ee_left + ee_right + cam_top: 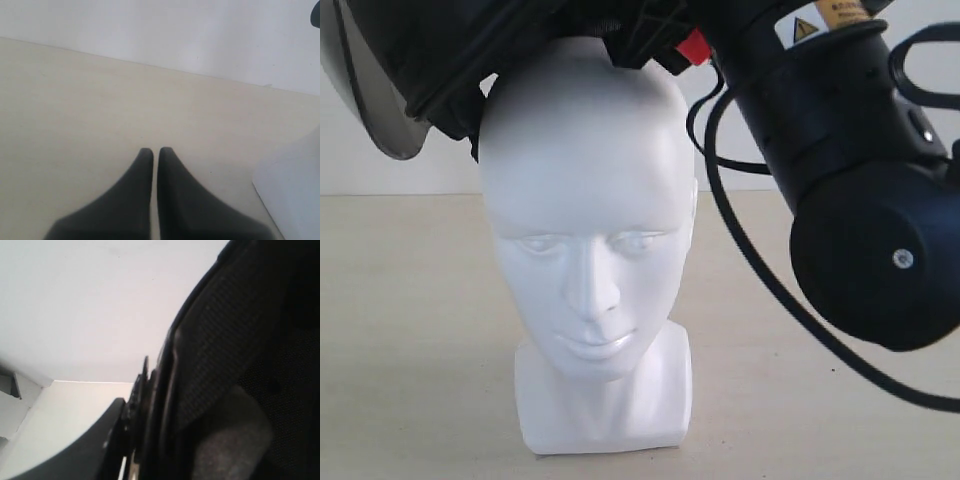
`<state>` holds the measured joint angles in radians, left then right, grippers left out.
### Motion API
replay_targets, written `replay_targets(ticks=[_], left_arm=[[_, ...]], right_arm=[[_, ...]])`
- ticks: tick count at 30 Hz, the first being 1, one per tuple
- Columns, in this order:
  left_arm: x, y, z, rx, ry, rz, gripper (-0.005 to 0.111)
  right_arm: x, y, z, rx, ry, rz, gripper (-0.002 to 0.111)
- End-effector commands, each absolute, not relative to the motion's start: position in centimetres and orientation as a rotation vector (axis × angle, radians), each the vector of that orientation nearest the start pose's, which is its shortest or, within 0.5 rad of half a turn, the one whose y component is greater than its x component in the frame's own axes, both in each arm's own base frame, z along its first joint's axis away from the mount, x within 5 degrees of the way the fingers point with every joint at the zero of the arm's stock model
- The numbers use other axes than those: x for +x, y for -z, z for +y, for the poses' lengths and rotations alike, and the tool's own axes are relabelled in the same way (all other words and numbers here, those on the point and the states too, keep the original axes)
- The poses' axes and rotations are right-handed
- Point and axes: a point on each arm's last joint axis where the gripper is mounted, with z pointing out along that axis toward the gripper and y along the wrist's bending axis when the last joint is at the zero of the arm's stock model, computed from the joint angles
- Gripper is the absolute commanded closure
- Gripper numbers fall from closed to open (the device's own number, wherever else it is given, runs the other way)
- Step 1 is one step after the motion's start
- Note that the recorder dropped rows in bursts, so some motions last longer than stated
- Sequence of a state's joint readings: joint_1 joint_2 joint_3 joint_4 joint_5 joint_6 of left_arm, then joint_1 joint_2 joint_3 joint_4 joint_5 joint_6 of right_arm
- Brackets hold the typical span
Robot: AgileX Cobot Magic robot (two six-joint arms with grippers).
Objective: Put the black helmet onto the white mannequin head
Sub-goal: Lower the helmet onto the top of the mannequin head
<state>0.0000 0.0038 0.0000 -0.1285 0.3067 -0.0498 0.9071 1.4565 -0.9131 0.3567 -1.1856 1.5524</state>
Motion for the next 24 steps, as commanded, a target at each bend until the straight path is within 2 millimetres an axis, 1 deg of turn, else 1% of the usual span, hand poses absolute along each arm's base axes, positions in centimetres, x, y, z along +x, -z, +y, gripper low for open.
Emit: replay_targets(ticks=[1,7,24], left_arm=[[5.42,-18.56,-0.37,-0.126,0.163,1.787,0.102],[5.42,-18.56,-0.37,-0.126,0.163,1.787,0.102],[5.42,-18.56,-0.37,-0.126,0.163,1.787,0.102]], right_arm=[[20.66,-37.14,21.48,0.79,-2.249,0.825,0.108],[20.72,-36.72,21.25,0.822,-2.235,0.826,0.108],[20.73,-36.73,21.24,0.799,-2.198,0.834,0.108]])
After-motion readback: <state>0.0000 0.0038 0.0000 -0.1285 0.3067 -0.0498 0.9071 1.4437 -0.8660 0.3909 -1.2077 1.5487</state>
